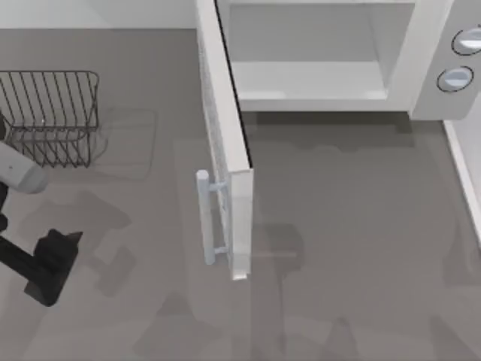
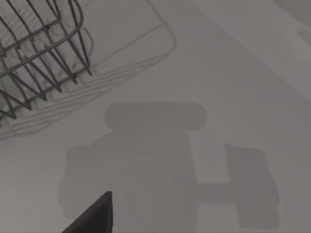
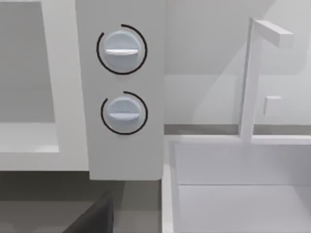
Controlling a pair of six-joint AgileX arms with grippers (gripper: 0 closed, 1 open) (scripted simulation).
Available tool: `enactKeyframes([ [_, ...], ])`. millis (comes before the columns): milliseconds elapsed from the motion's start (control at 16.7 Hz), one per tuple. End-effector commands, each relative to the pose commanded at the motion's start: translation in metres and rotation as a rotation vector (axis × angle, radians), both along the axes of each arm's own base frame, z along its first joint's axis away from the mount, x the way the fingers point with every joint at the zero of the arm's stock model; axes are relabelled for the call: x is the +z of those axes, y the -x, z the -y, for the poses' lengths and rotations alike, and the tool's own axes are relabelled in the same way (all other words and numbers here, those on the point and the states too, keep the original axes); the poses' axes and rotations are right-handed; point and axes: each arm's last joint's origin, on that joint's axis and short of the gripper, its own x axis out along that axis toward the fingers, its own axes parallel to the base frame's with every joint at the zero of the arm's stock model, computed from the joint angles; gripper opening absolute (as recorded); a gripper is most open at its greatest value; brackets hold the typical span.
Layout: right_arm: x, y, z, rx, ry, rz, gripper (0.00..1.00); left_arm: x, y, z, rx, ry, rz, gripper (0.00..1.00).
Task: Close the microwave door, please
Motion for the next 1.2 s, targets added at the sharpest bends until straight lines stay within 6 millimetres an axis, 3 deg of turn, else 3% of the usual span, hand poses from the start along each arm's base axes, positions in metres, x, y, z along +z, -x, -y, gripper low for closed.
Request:
enactKeyframes([
  [300, 0.000, 0.000, 0.000, 0.000, 0.000, 0.000, 1.00, 0.037, -0.049, 0.026, -0.263, -0.099, -0.252, 1.00],
  [600, 0.000, 0.000, 0.000, 0.000, 0.000, 0.000, 1.00, 0.069, -0.102, 0.059, -0.508, -0.143, -0.395, 1.00],
  [900, 0.000, 0.000, 0.000, 0.000, 0.000, 0.000, 1.00, 0.101, -0.142, 0.088, -0.696, -0.150, -0.392, 1.00],
  [1200, 0.000, 0.000, 0.000, 0.000, 0.000, 0.000, 1.00, 0.131, -0.159, 0.103, -0.807, -0.150, -0.300, 1.00],
])
